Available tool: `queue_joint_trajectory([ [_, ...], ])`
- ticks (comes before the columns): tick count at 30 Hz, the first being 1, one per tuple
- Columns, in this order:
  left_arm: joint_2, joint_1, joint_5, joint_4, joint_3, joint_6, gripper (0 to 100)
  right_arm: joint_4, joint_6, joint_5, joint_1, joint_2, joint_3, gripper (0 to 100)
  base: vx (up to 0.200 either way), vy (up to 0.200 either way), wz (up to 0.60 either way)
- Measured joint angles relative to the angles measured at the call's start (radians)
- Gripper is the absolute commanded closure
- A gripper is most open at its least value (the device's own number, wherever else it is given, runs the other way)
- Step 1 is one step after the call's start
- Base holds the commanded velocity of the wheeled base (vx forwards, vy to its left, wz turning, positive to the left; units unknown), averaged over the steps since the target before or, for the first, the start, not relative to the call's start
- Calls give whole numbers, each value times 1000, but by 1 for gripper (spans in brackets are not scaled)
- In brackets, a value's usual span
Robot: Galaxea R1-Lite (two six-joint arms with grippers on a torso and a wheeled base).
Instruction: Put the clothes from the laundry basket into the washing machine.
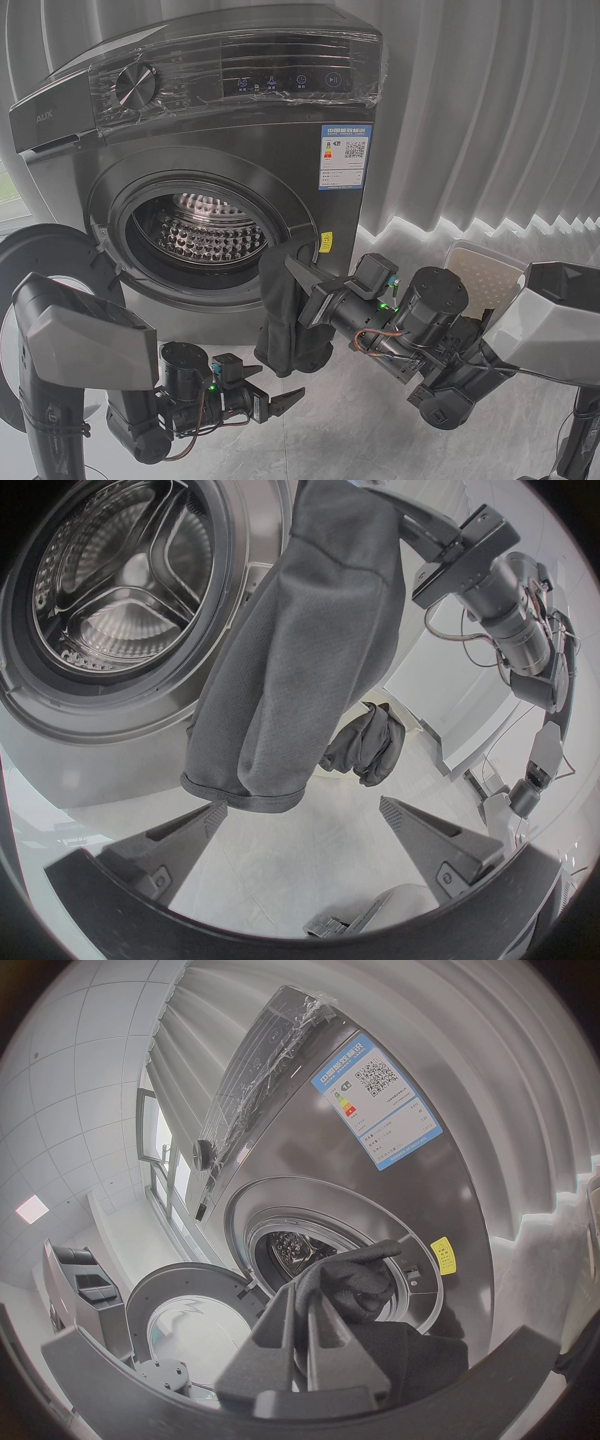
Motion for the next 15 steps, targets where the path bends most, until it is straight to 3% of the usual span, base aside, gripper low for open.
queue_joint_trajectory([
  [13, 86, -1, 26, -1, -110, 0, 0, -1, 1, -18, 7, 1, 3, 100, 0, 0, 0],
  [14, 91, -1, 30, -1, -116, 1, 100, -2, 1, -18, 8, 1, 3, 100, 0, 0, 0],
  [15, 94, 0, 34, -1, -119, 3, 100, -1, 1, -18, 9, 1, 4, 100, 0, 0, 0],
])
